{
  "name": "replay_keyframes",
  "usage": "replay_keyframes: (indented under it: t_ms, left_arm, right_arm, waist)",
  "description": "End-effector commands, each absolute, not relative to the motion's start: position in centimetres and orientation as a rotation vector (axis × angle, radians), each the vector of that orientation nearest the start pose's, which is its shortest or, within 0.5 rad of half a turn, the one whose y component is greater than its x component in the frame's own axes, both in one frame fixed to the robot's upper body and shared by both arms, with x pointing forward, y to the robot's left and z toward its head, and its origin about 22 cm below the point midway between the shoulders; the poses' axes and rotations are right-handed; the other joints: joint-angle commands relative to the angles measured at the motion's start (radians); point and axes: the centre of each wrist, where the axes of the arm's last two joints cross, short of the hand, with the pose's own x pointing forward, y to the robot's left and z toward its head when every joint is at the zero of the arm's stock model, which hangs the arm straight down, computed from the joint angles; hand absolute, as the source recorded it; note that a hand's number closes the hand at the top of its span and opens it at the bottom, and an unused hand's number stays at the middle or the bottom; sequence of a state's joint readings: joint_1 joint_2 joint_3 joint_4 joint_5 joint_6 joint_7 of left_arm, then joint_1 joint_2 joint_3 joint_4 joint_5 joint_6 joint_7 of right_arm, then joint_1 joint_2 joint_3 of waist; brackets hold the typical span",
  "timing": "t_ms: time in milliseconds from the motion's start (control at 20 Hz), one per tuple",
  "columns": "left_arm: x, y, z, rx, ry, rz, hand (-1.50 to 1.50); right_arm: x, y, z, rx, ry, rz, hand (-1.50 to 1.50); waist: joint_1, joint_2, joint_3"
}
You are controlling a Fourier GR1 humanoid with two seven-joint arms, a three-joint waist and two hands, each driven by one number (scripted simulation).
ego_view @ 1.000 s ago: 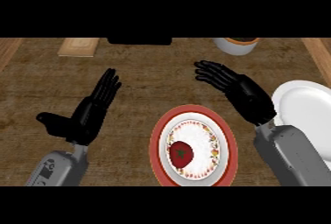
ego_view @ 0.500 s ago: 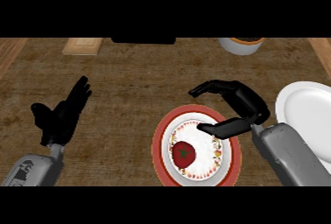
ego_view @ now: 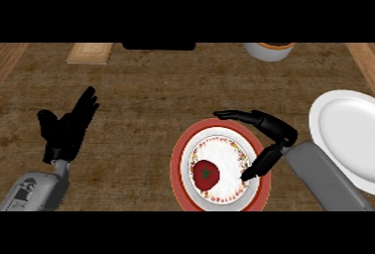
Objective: Pick the tomato from the plate and place it in the plate
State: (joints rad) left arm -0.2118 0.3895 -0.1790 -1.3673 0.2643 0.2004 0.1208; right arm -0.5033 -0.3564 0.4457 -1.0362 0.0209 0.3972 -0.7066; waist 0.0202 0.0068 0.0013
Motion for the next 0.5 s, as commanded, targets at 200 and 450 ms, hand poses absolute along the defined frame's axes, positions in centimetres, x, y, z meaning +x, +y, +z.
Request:
replay_keyframes:
  t_ms: [200,450]
  left_arm:
    - [28.4,28.1,2.7,0.192,-1.419,-0.097,0.00]
    - [27.6,27.5,0.8,0.170,-1.399,-0.076,0.00]
  right_arm:
    - [35.2,-19.5,1.3,0.522,-1.813,1.271,-1.50]
    - [35.2,-19.5,4.2,0.474,-1.689,1.441,-1.50]
  waist:
    - [-0.013,-0.007,-0.001]
    - [-0.019,-0.008,-0.002]
